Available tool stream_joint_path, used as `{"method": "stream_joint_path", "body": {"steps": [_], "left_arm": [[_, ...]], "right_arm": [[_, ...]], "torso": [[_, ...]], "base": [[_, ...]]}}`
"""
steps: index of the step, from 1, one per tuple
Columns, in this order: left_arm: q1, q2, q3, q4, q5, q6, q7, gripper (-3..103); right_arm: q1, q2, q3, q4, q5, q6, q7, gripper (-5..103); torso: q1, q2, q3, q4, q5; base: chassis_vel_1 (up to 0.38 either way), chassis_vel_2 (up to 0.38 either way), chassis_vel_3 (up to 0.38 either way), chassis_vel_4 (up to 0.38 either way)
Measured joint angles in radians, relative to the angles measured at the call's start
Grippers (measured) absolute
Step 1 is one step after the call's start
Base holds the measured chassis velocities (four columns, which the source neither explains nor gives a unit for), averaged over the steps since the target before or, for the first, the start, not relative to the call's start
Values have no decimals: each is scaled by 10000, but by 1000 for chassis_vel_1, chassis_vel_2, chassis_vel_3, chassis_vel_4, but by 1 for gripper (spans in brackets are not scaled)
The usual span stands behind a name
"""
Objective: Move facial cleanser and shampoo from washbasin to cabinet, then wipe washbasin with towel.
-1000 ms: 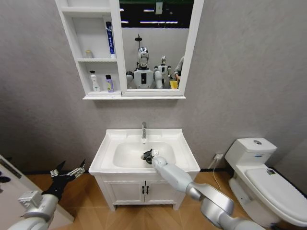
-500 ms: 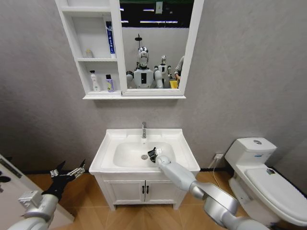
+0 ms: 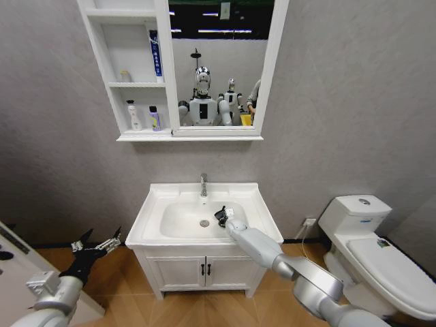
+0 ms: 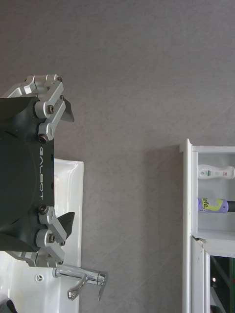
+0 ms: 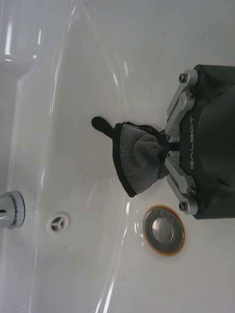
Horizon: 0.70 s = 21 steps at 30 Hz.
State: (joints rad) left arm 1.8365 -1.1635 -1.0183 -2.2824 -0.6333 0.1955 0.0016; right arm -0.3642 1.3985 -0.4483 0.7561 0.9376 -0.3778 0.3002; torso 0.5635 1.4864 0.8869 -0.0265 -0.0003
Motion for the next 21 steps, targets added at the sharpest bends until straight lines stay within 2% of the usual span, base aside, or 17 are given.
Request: {"method": "stream_joint_path", "body": {"steps": [3,9,15,17,21], "left_arm": [[0,0,0,-1,0,0,0,100],[0,0,0,0,0,-1,1,100],[0,0,0,-1,0,0,1,100],[0,0,0,0,0,0,0,100],[0,0,0,0,0,0,0,100]], "right_arm": [[76,281,-37,-58,587,-142,10,3],[178,662,-97,-223,1145,-271,-61,3],[241,1154,-137,-530,1339,-268,-394,3],[305,1521,-156,-781,1327,-83,-687,3],[349,1787,-199,-834,1310,29,-867,3]], "torso": [[0,0,0,1,1],[0,0,0,0,1],[0,0,0,1,0],[0,0,0,1,1],[1,-1,0,4,2]], "base": [[0,0,0,0],[0,0,0,0],[0,0,0,0],[0,0,0,0],[0,0,0,0]]}}
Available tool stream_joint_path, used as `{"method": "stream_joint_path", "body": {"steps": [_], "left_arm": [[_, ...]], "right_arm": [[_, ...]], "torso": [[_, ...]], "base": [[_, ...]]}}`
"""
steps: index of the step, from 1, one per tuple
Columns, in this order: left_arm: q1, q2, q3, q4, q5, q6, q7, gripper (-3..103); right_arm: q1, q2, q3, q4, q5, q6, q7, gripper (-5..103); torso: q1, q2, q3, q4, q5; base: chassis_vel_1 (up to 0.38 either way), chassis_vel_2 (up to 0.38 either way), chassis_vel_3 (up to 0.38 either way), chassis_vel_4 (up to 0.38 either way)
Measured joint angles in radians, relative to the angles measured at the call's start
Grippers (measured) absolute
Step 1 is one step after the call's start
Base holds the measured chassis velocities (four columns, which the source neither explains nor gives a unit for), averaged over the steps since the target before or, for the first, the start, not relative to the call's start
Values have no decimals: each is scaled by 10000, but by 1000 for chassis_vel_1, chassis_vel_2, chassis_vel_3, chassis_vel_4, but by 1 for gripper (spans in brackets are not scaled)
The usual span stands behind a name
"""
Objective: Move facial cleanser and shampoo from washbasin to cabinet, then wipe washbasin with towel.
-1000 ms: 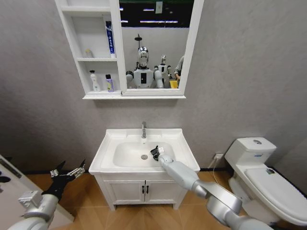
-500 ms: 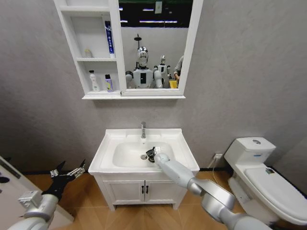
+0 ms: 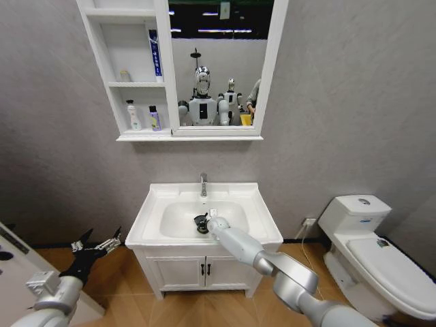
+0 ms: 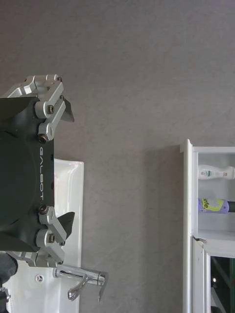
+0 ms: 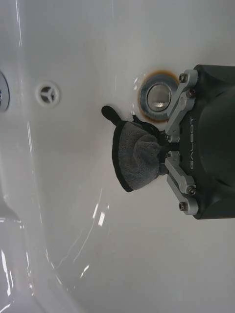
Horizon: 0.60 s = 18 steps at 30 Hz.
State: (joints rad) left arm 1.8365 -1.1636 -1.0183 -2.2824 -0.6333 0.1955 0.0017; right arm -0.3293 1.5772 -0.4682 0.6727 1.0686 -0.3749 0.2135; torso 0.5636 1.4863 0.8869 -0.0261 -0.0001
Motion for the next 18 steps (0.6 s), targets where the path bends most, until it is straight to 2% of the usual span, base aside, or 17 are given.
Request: {"method": "stream_joint_path", "body": {"steps": [7,11,16,18], "left_arm": [[0,0,0,0,0,0,0,100],[0,0,0,0,0,0,0,100],[0,0,0,-1,0,-1,0,100],[0,0,0,0,0,0,0,100]], "right_arm": [[155,339,-99,-76,159,134,-342,3],[133,337,-127,-504,-207,350,-406,3],[-59,331,-92,-493,-438,393,-251,3],[-143,288,-23,-395,-674,260,145,3]], "torso": [[-1,2,-2,-1,0],[-1,1,-1,-4,0],[-1,1,-2,-5,1],[-1,2,-2,1,3]], "base": [[0,0,0,0],[0,0,0,0],[0,0,0,0],[0,0,0,0]]}}
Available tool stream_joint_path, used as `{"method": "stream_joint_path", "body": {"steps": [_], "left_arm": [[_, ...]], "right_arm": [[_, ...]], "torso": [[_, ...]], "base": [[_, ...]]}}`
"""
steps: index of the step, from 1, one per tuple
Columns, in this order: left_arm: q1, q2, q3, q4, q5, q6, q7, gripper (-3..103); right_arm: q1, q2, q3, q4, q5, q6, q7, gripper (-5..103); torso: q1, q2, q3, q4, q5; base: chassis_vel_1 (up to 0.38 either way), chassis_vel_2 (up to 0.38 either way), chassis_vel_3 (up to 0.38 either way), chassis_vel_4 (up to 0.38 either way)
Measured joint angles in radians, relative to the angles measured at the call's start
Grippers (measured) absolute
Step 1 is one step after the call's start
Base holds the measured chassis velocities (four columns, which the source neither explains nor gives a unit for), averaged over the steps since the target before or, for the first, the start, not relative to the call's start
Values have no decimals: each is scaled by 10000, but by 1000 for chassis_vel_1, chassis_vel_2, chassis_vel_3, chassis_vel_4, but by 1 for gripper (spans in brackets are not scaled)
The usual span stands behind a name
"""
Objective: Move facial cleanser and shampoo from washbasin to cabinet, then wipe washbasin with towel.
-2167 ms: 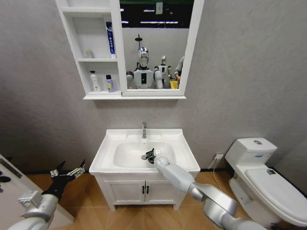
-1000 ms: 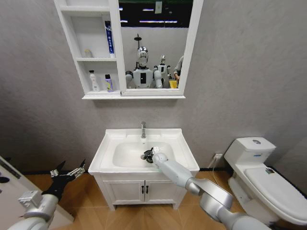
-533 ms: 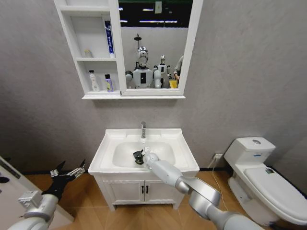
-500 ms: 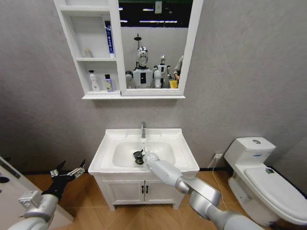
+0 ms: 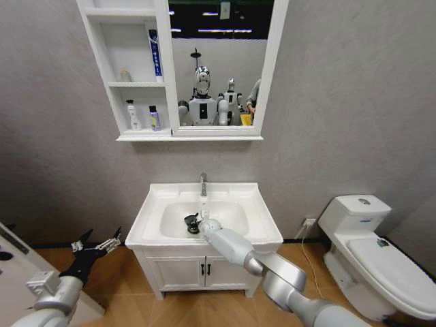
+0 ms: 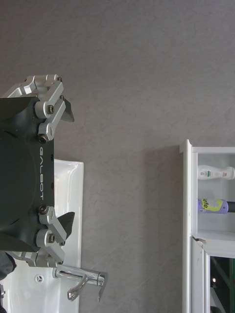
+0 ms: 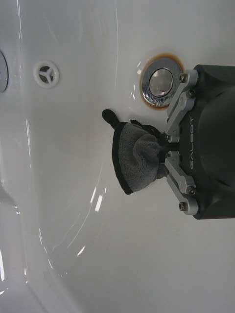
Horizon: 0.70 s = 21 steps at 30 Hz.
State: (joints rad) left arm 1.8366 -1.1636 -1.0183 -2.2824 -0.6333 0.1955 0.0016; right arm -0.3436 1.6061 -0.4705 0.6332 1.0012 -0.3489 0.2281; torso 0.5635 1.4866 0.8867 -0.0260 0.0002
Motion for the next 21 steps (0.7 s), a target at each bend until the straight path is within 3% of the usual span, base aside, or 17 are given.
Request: {"method": "stream_joint_path", "body": {"steps": [9,21], "left_arm": [[0,0,0,0,0,0,0,100],[0,0,0,0,0,0,0,100]], "right_arm": [[-114,-1099,119,520,-223,-286,959,3],[215,-1915,-117,629,-282,-353,1205,3]], "torso": [[-1,0,0,-3,1],[0,0,2,-7,-3]], "base": [[0,0,0,0],[0,0,0,0]]}}
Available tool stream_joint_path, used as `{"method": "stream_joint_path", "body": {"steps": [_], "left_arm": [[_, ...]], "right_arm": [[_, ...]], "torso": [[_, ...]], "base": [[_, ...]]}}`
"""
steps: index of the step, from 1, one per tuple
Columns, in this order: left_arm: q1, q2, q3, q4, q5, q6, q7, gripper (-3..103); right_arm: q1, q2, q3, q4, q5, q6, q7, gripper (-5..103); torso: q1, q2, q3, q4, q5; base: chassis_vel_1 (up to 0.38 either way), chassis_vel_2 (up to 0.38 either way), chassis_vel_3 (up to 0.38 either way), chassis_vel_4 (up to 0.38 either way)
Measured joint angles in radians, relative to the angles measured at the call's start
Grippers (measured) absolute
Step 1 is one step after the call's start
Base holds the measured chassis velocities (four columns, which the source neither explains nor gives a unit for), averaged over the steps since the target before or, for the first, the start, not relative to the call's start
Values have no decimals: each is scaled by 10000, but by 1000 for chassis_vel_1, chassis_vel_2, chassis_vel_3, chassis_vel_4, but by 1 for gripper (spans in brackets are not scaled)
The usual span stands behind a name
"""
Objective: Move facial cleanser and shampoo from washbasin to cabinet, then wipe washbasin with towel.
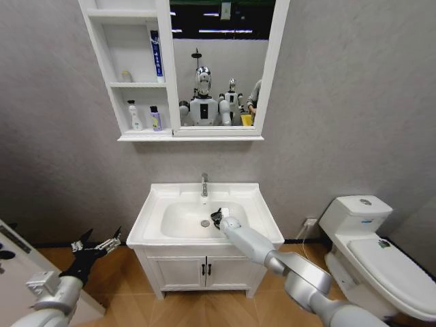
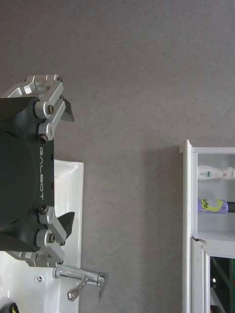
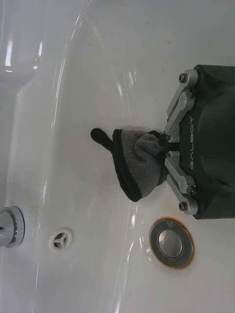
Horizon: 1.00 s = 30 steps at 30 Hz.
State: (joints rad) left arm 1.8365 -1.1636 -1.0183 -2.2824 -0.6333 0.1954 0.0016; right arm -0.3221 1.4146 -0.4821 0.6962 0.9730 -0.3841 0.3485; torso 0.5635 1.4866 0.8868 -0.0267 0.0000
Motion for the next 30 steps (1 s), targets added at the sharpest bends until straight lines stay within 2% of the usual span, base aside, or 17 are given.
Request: {"method": "stream_joint_path", "body": {"steps": [8,13,20,27,30], "left_arm": [[0,0,0,0,0,0,0,100],[0,0,0,0,0,0,0,100],[0,0,0,0,0,0,0,100],[0,0,0,0,0,0,-1,100],[0,0,0,0,0,0,-1,100]], "right_arm": [[-132,600,-127,-186,27,27,-290,3],[58,1440,-387,-581,576,-7,-569,3],[164,1935,-445,-673,1032,-49,-898,3],[174,1958,-451,-250,1657,289,-1850,3],[167,1952,-448,-144,1693,831,-2511,3]], "torso": [[0,1,-1,-1,-3],[0,-1,1,3,-2],[0,-2,1,7,0],[0,-2,1,5,-1],[1,-2,1,4,-1]], "base": [[0,0,0,0],[0,0,0,0],[0,0,0,0],[0,0,0,0],[0,0,0,0]]}}
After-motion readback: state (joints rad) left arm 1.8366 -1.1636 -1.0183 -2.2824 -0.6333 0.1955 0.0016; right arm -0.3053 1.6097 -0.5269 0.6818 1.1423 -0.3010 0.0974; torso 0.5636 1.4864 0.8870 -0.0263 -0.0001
